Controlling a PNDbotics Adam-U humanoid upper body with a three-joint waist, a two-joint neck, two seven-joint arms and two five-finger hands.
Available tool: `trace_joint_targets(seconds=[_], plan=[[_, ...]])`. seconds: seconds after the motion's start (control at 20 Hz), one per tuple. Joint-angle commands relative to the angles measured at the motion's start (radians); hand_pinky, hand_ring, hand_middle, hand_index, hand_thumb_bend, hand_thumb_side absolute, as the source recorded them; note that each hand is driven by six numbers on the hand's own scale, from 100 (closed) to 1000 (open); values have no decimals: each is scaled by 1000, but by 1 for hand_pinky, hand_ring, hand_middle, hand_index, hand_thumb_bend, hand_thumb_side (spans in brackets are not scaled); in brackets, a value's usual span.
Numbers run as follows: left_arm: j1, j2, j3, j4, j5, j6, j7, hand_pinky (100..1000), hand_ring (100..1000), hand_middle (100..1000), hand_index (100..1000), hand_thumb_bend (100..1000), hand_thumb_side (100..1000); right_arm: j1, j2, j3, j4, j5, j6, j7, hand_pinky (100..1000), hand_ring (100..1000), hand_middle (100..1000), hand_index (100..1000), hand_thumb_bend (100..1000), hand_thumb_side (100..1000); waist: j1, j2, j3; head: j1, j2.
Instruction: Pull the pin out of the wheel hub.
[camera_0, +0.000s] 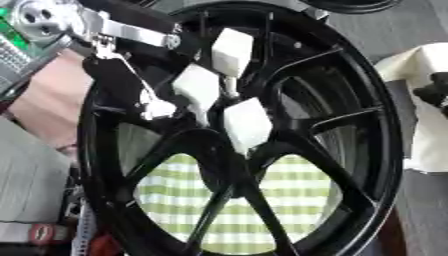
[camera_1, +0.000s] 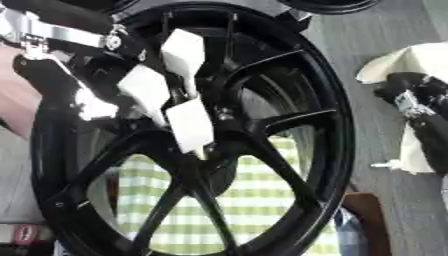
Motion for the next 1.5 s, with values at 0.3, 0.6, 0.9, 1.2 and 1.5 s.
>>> trace_joint_targets(seconds=[0.3,0.6,0.9,1.2,1.5], plan=[[-14,5,22,-6,7,11,1,749,584,497,677,100,230,-7,-9,-13,-18,-6,0,0,910,737,574,688,206,375,-3,-18,-1,1,-10],[-18,7,63,-21,42,53,8,699,516,392,562,100,222,-4,-7,-13,-16,-7,1,-1,911,737,574,689,205,376,-4,-21,3,-3,-7],[-17,43,107,-62,102,115,116,667,470,319,483,100,249,0,-6,-15,-16,-7,1,-3,911,737,574,689,203,377,-6,-26,9,-7,-1],[12,116,179,-133,202,165,197,668,455,298,471,100,247,4,-7,-18,-16,-8,0,-5,912,738,574,689,200,378,-11,-32,17,-14,2],[148,265,339,-208,319,167,292,669,449,293,473,100,248,9,-9,-27,-18,-8,-4,-13,912,738,574,689,197,378,-17,-36,39,-35,4]])
